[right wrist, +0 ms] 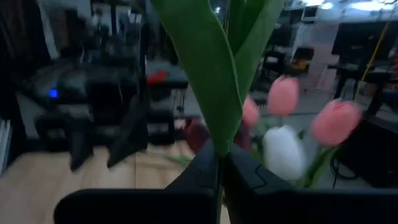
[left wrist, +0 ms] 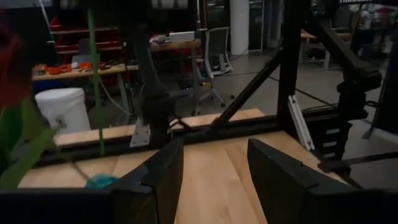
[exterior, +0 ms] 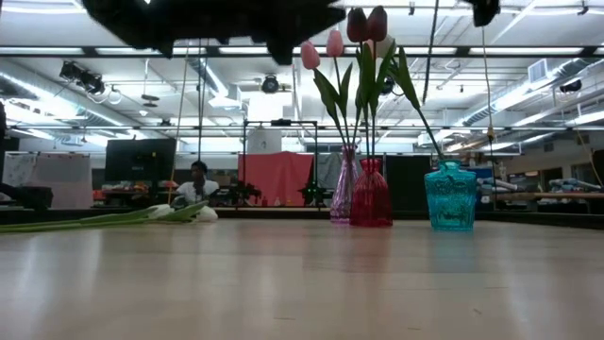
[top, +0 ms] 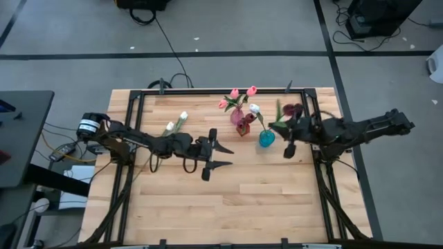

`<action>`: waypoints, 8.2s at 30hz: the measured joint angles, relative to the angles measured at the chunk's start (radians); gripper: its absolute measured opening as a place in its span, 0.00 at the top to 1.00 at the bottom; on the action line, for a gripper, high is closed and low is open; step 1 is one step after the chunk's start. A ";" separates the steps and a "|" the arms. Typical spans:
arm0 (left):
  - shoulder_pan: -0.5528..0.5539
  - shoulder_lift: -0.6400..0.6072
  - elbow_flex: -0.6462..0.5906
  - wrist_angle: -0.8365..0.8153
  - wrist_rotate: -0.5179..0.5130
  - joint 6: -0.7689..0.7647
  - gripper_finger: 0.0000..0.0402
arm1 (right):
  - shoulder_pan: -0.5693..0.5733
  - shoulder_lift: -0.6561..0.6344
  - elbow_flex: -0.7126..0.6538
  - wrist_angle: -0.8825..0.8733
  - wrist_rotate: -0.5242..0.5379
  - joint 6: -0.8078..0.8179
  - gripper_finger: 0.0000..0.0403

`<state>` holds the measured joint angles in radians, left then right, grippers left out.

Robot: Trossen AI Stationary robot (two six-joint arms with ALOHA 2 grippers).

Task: Sort flowers into vase by color
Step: Put the red flower into the red vase, then put the white flower into the blue vase

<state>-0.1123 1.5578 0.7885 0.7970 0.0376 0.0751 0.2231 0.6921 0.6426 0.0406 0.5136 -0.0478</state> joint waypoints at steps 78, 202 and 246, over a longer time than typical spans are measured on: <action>-0.008 -0.138 -0.153 -0.350 -0.354 -0.314 0.54 | -0.925 0.417 0.040 -0.047 -0.974 -0.132 0.79; 0.431 -0.157 -0.110 -1.378 -0.294 -0.517 0.64 | -0.540 -0.170 0.159 -0.489 -0.661 0.135 0.48; 0.063 -0.022 0.079 -0.053 0.102 -0.106 0.95 | -0.269 -0.093 -0.134 -0.002 -0.660 0.219 0.49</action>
<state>-0.0492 1.5353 0.8677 0.7444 0.1393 -0.0307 -0.0461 0.5990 0.5089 0.0387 -0.1464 0.1711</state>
